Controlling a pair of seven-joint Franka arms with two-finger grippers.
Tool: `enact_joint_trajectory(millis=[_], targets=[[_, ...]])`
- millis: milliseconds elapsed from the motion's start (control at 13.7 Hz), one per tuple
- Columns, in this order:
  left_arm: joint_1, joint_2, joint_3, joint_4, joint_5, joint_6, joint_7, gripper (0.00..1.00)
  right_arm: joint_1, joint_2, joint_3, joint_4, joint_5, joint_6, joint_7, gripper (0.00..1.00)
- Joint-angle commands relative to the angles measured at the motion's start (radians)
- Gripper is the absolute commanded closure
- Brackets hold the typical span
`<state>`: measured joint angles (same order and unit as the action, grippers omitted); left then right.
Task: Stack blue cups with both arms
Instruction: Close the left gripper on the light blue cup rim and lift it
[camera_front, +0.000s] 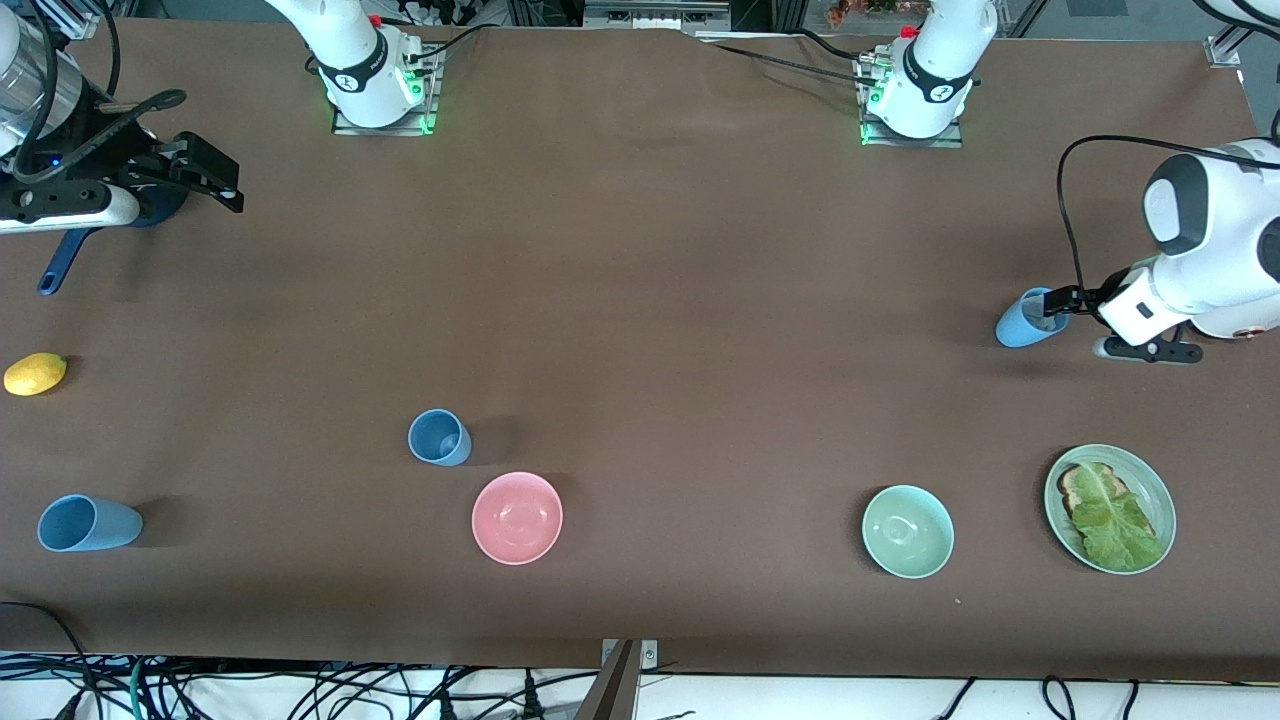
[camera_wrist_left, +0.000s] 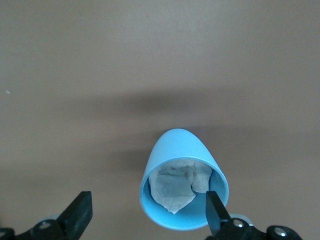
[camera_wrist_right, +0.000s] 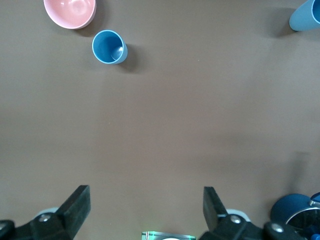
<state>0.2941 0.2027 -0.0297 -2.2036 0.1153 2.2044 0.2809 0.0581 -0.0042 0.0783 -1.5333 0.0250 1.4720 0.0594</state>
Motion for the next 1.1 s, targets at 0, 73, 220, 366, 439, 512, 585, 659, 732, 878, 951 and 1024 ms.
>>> enact_joint_trajectory(millis=[0,73,220,366,439,512,585,659,732,878,951,1024], targets=[[0.011,0.027,-0.010,-0.016,0.067,0.026,0.017,0.01,0.000,-0.010,0.001,-0.007,0.000,0.002,0.013,0.00],[0.013,0.040,-0.010,-0.015,0.073,0.026,0.017,0.02,0.000,-0.010,0.000,-0.007,0.000,0.002,0.011,0.00],[0.013,0.052,-0.010,-0.013,0.073,0.031,0.017,0.25,0.000,-0.010,0.000,-0.010,0.000,0.002,0.011,0.00],[0.013,0.082,-0.012,-0.005,0.061,0.028,0.011,0.59,0.000,-0.013,0.000,-0.011,0.000,0.004,0.011,0.00],[0.011,0.089,-0.012,-0.001,0.055,0.023,0.009,0.80,0.000,-0.011,0.000,-0.013,0.000,0.004,0.011,0.00],[0.011,0.089,-0.012,0.002,0.055,0.018,0.009,1.00,0.000,-0.011,0.000,-0.013,0.000,0.004,0.013,0.00],[0.011,0.089,-0.012,0.011,0.055,0.011,0.012,1.00,0.000,-0.013,0.000,-0.013,0.000,0.004,0.013,0.00],[0.011,0.089,-0.012,0.013,0.055,-0.005,0.009,1.00,0.000,-0.013,0.000,-0.013,0.000,0.005,0.011,0.00],[0.011,0.089,-0.013,0.013,0.055,-0.006,0.009,1.00,0.000,-0.013,0.000,-0.013,0.000,0.005,0.011,0.00],[0.011,0.086,-0.013,0.019,0.055,-0.012,0.007,1.00,0.000,-0.011,0.000,-0.013,0.000,0.007,0.011,0.00],[0.011,0.083,-0.015,0.030,0.055,-0.021,0.007,1.00,0.000,-0.011,0.000,-0.013,0.000,0.007,0.011,0.00],[0.010,0.081,-0.018,0.054,0.053,-0.052,0.009,1.00,0.000,-0.011,0.000,-0.013,0.000,0.008,0.011,0.00]])
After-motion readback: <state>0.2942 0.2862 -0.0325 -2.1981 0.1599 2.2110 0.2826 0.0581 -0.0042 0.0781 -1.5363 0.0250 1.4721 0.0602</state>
